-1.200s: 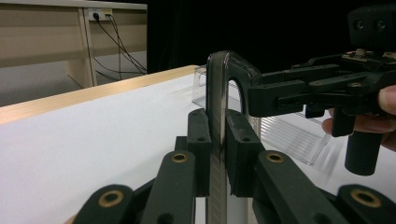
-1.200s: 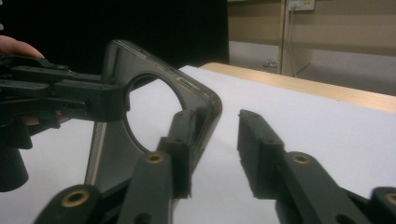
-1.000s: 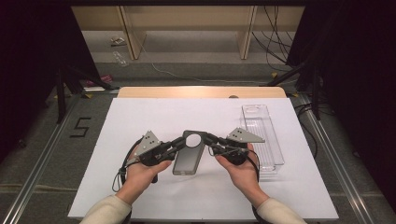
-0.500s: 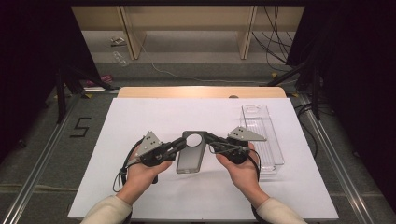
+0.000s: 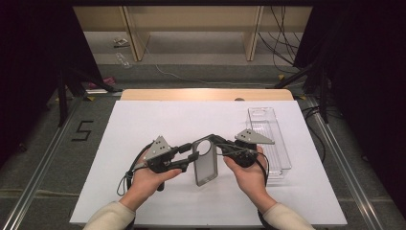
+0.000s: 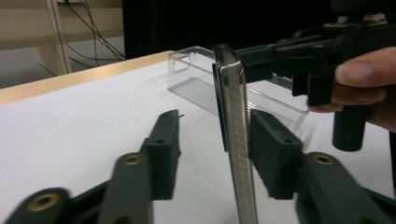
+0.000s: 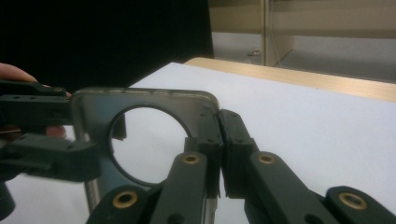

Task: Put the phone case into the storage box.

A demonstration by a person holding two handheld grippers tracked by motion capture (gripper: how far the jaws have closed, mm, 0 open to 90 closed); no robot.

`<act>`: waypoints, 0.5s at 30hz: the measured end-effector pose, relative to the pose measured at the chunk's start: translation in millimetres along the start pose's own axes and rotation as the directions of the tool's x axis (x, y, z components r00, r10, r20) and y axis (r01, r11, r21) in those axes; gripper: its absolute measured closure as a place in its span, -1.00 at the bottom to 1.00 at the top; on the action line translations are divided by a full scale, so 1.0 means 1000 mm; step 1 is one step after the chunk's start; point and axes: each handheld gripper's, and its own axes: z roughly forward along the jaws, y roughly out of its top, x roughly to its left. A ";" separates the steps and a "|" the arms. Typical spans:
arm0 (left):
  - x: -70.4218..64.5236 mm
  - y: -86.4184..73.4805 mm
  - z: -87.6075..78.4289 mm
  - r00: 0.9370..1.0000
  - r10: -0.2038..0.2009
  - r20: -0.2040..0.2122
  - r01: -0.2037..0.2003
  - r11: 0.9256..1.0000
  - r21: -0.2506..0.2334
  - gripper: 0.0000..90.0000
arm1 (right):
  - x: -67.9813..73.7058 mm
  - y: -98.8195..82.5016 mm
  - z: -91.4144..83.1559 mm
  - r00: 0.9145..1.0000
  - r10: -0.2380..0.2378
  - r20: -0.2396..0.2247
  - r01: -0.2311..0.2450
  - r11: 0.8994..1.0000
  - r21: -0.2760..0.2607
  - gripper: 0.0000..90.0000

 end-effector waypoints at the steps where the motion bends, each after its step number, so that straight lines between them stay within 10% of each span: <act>1: -0.001 0.000 0.000 1.000 -0.003 0.006 0.003 1.000 0.002 0.00 | 0.000 0.000 0.000 1.000 -0.001 0.006 0.001 1.000 0.001 0.97; 15: 0.000 0.003 -0.008 0.999 0.024 -0.033 -0.022 0.997 0.072 -0.66 | -0.006 0.004 -0.005 0.998 -0.011 0.066 0.011 1.000 0.002 0.97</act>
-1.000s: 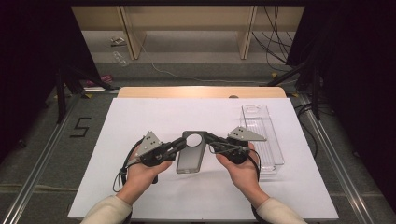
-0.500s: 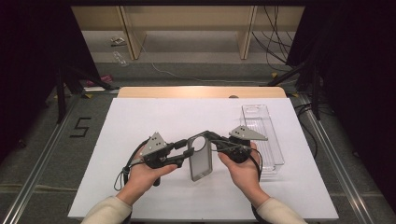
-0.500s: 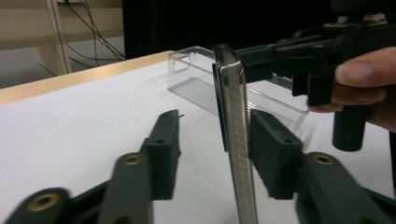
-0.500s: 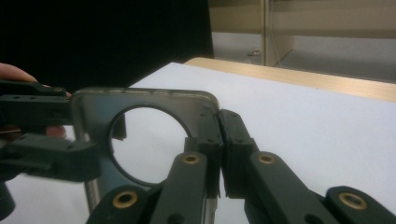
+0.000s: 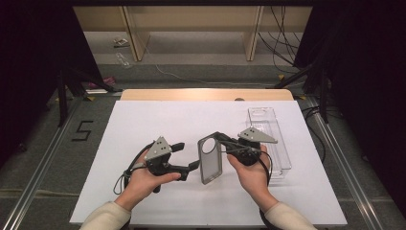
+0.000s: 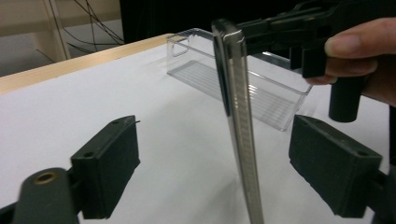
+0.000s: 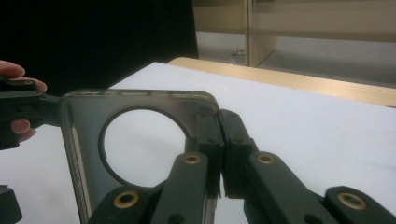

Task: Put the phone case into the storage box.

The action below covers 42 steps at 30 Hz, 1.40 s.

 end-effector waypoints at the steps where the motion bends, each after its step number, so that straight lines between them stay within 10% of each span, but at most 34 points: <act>1: 0.001 0.000 -0.001 1.000 -0.002 -0.007 0.002 1.000 0.003 -0.67 | 0.000 0.000 -0.001 1.000 0.002 0.002 -0.002 1.000 -0.001 0.97; 42: 0.025 -0.015 -0.030 0.990 0.041 -0.133 -0.031 0.997 0.074 -1.00 | -0.021 0.015 -0.015 0.997 0.037 0.061 -0.034 0.998 -0.046 0.97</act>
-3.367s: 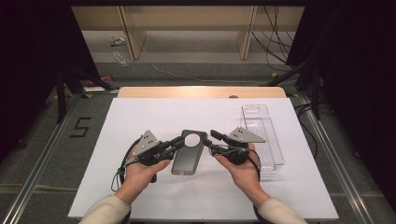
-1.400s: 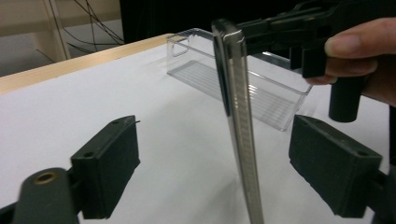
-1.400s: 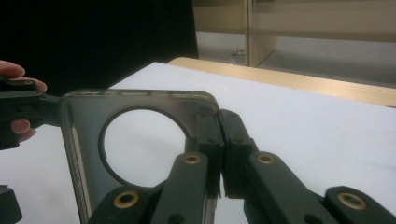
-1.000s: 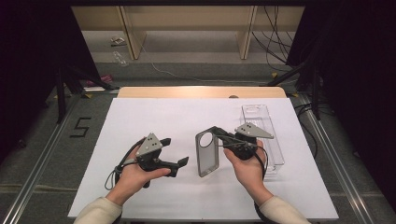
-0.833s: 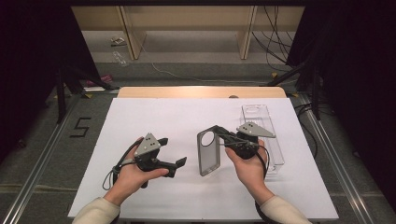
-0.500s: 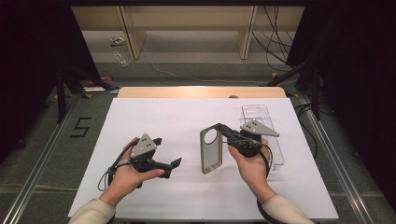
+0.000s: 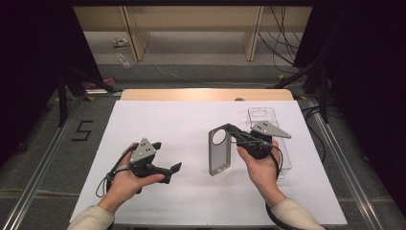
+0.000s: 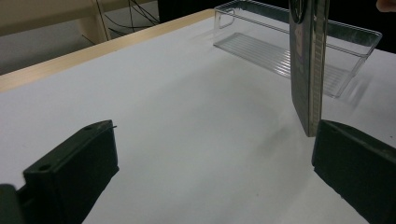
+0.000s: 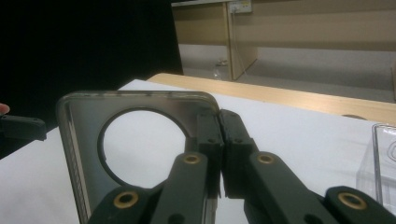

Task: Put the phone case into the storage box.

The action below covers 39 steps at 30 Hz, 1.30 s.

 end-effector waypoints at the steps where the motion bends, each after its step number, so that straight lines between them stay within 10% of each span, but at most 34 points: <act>1: 0.000 0.000 0.000 1.000 0.000 -0.001 0.000 1.000 -0.001 -1.00 | 0.000 0.000 0.000 1.000 -0.001 0.000 0.001 1.000 -0.002 0.97; 39: 0.003 -0.003 -0.001 1.000 0.006 -0.022 -0.006 1.000 0.007 -1.00 | -0.016 0.014 -0.010 0.999 0.013 0.040 -0.012 1.000 -0.027 0.97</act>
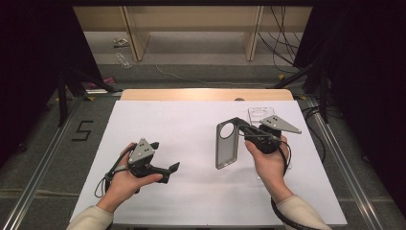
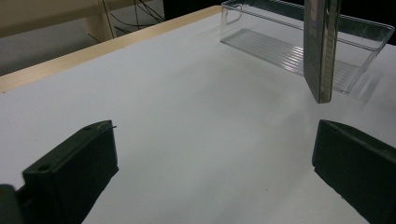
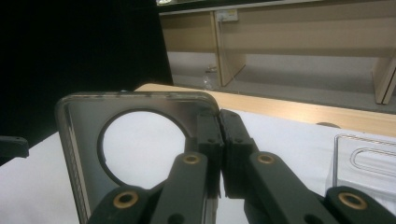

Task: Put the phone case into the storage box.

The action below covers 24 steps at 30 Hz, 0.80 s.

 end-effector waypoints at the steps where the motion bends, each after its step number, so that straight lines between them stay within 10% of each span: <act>1: 0.000 0.000 0.000 1.000 -0.001 0.001 0.001 1.000 0.000 -1.00 | -0.001 0.000 0.000 1.000 -0.001 0.001 0.001 1.000 -0.002 0.97; 24: 0.000 -0.001 0.002 1.000 -0.001 0.005 0.001 1.000 0.005 -1.00 | -0.015 0.011 -0.006 0.999 0.022 0.034 -0.021 0.999 -0.029 0.97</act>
